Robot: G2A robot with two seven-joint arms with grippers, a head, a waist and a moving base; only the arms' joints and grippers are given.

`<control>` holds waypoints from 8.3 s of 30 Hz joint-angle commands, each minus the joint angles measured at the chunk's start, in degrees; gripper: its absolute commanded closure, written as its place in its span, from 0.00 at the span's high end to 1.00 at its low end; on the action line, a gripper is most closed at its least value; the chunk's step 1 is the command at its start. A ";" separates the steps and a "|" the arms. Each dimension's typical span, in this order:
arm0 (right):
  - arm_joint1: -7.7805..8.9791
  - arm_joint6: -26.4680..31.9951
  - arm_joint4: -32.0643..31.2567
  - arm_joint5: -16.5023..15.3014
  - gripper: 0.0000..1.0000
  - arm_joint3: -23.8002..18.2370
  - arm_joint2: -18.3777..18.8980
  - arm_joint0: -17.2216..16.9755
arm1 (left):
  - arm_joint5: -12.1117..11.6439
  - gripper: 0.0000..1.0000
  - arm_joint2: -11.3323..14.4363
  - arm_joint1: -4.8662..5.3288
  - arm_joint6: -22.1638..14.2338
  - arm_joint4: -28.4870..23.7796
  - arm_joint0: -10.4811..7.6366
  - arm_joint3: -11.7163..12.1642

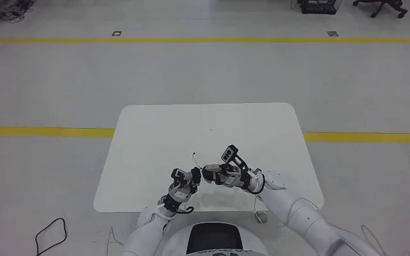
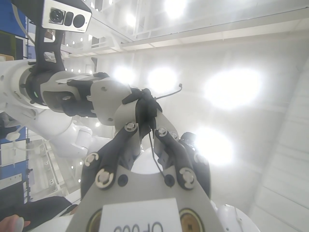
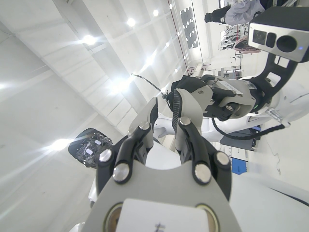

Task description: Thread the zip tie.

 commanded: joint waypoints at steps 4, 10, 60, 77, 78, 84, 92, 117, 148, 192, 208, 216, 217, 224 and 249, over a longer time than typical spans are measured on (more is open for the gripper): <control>-0.38 0.11 -0.44 0.38 0.09 0.61 0.47 -0.02 | 0.00 0.00 0.16 -0.01 0.04 -0.02 -0.14 0.15; -0.75 0.27 -0.83 0.62 0.10 1.10 1.08 -0.10 | 0.00 0.00 0.23 -0.02 -0.09 -0.08 -0.18 0.21; -2.49 -0.05 -6.65 1.98 0.00 3.24 5.51 -1.69 | 0.00 0.00 0.76 0.02 -0.25 -0.81 -0.23 0.68; -2.71 -0.86 -8.45 2.98 0.00 3.53 6.78 -2.16 | 0.00 0.00 0.76 0.02 -0.25 -0.81 -0.23 0.68; -2.73 -0.96 -8.57 3.04 0.00 3.58 6.81 -2.14 | 0.00 0.00 0.76 0.02 -0.25 -0.81 -0.23 0.68; -2.93 -1.22 -8.99 3.39 0.00 3.93 6.98 -2.08 | 0.00 0.00 0.76 0.02 -0.25 -0.81 -0.23 0.68; -3.28 -1.37 -9.42 3.88 0.00 4.53 6.96 -1.78 | 0.00 0.00 0.76 0.02 -0.25 -0.81 -0.23 0.68; -4.31 -0.97 -10.07 4.36 0.00 6.93 7.23 -1.22 | 0.00 0.00 0.76 0.02 -0.25 -0.81 -0.23 0.68; -5.45 -0.73 -10.80 5.17 0.00 10.45 7.63 -0.32 | 0.00 0.00 0.76 0.02 -0.25 -0.81 -0.23 0.68; -6.83 -0.78 -12.56 6.31 0.00 14.02 8.06 0.94 | 0.00 0.00 0.76 0.02 -0.25 -0.81 -0.23 0.68; -7.05 -1.13 -12.75 6.67 0.00 15.12 8.75 0.86 | 0.00 0.00 0.76 0.02 -0.25 -0.81 -0.23 0.68; -6.29 -2.64 -10.07 4.16 1.00 15.81 12.53 -0.04 | 0.00 0.00 0.76 0.02 -0.25 -0.81 -0.23 0.68; -6.03 -2.49 -9.92 3.49 1.00 15.57 13.28 -0.28 | 0.00 0.00 0.76 0.02 -0.25 -0.81 -0.23 0.68; -3.98 -1.56 -11.35 -0.85 1.00 11.16 18.13 -2.61 | 0.00 0.00 0.76 0.02 -0.25 -0.81 -0.23 0.68; -0.53 -14.01 -22.75 -3.44 1.00 -14.88 30.86 -18.14 | 8.39 0.00 0.15 2.23 1.50 -0.74 7.01 -16.83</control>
